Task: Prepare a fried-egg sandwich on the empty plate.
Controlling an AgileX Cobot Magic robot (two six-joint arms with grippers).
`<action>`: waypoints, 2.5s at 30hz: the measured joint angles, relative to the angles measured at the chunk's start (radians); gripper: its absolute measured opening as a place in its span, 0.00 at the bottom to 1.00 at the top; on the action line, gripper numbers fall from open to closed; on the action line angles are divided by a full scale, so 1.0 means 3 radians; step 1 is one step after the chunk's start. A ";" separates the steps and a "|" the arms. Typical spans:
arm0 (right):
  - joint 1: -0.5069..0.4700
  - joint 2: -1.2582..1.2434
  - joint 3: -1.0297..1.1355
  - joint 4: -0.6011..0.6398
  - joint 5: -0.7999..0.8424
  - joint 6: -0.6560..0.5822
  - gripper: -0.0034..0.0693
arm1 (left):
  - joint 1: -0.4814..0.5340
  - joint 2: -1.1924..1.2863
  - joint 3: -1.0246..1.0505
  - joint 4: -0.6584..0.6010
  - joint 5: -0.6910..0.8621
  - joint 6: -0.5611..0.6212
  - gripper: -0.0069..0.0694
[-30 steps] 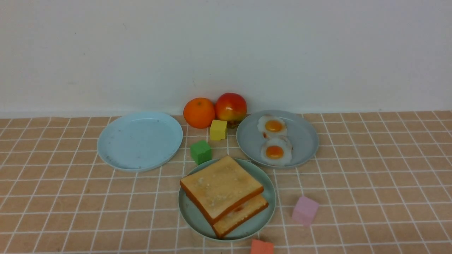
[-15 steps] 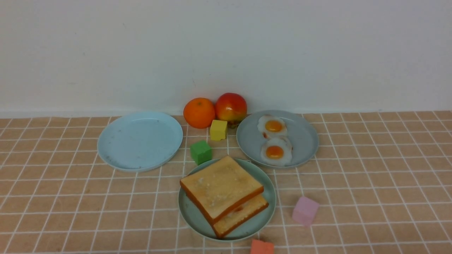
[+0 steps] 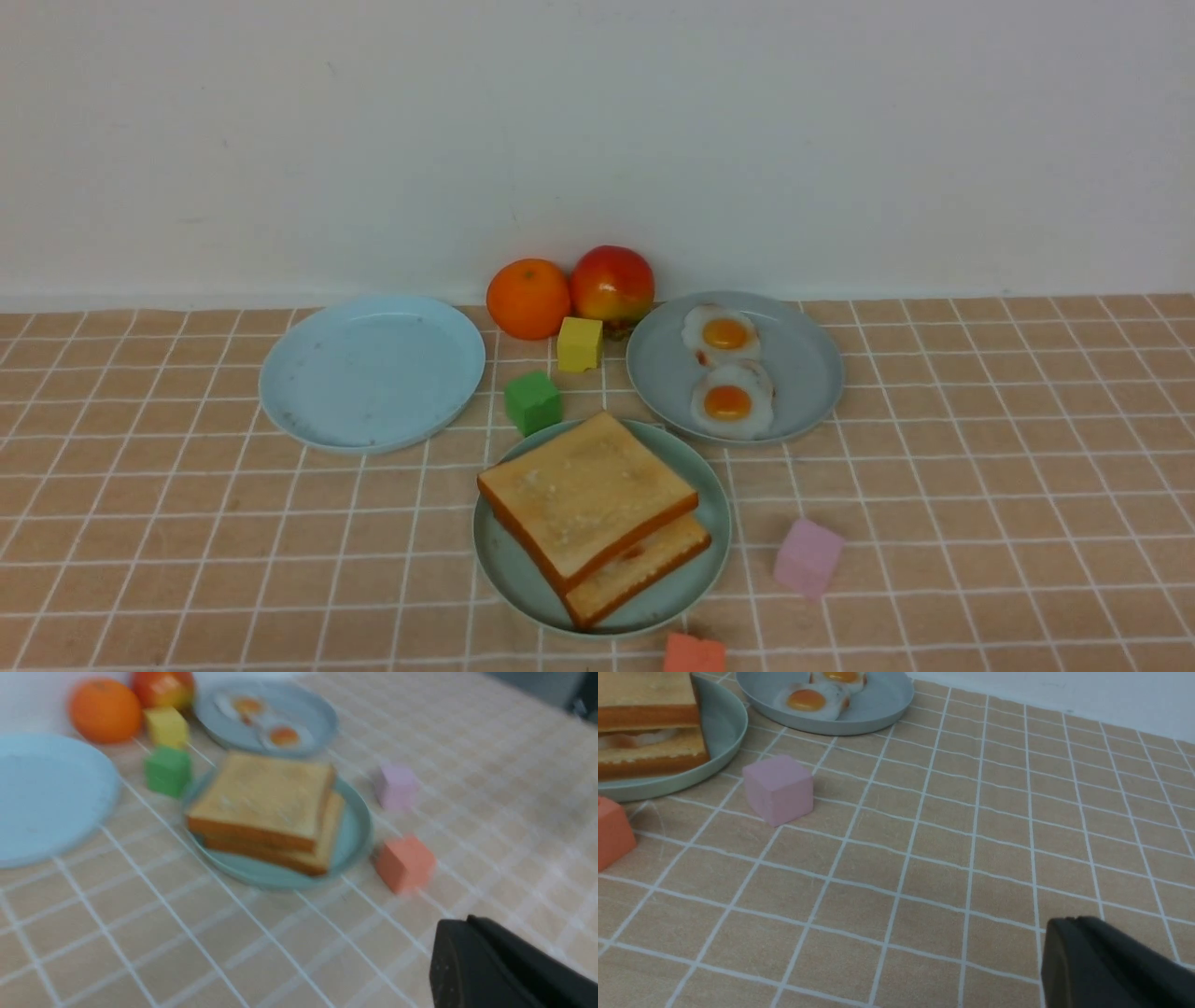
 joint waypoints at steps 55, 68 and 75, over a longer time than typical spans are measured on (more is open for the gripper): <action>-0.0004 -0.0004 -0.0003 0.0003 0.0008 0.0000 0.16 | 0.2090 -0.0752 0.0658 -0.0041 0.0396 -0.0722 0.08; -0.0004 -0.0004 -0.0003 0.0003 0.0008 0.0000 0.18 | 0.2090 -0.0752 0.0658 -0.0041 0.0396 -0.0722 0.09; -0.0004 -0.0004 -0.0003 0.0003 0.0008 0.0000 0.18 | 0.2090 -0.0752 0.0658 -0.0041 0.0396 -0.0722 0.10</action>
